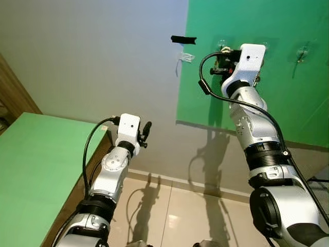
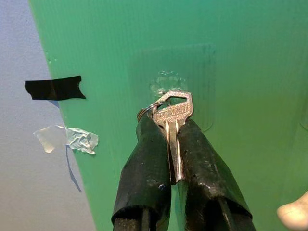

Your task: Hang keys on a hook

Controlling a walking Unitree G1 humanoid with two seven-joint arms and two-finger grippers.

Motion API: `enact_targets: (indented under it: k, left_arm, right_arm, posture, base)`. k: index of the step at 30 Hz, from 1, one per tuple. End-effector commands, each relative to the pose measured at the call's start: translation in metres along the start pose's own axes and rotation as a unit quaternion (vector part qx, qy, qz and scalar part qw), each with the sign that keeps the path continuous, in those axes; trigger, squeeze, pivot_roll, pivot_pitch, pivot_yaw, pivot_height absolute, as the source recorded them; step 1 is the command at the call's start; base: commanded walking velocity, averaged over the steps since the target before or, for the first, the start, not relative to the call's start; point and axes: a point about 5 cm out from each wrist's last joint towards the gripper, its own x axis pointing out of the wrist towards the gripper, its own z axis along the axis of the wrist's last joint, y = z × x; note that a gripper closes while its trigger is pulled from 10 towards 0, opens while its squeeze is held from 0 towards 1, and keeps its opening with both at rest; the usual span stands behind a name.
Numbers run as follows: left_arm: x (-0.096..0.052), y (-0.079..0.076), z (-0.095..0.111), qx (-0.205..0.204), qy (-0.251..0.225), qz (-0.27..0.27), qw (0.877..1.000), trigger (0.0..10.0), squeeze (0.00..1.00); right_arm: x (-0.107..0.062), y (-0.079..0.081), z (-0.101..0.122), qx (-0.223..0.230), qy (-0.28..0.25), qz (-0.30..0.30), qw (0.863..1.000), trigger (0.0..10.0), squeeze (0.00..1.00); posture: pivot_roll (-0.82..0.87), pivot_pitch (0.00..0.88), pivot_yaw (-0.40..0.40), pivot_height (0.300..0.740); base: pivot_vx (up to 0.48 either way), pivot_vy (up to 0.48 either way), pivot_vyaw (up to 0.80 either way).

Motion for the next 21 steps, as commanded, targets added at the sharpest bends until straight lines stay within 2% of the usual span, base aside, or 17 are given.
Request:
enact_targets:
  k: [1,11,15,21]
  left_arm:
    - [0.001,-0.001,0.002,0.005,-0.001,-0.003,1.0,10.0,0.0]
    - [0.002,-0.001,0.002,0.005,0.0,-0.002,1.0,10.0,0.0]
    - [0.001,-0.002,0.002,0.005,0.0,-0.002,1.0,10.0,0.0]
    - [0.001,-0.002,0.002,0.004,0.0,-0.002,1.0,10.0,0.0]
  right_arm:
    - [0.002,-0.002,0.007,-0.008,-0.013,-0.003,1.0,0.0,0.0]
    - [0.002,0.005,0.001,0.018,0.005,0.02,1.0,0.0,0.0]
    - [0.002,0.009,-0.004,0.046,0.02,0.03,0.998,0.0,0.0]
    - [0.002,0.009,-0.006,0.054,0.026,0.031,0.998,0.0,0.0]
  posture:
    - [-0.1,0.0,0.038,0.74]
    - [-0.1,0.0,0.037,0.74]
    - [-0.1,0.0,0.036,0.74]
    - [-0.09,0.0,0.033,0.74]
  base:
    - [0.0,0.0,0.0]
    - [0.0,0.0,0.0]
    - [0.0,0.0,0.0]
    - [0.0,0.0,0.0]
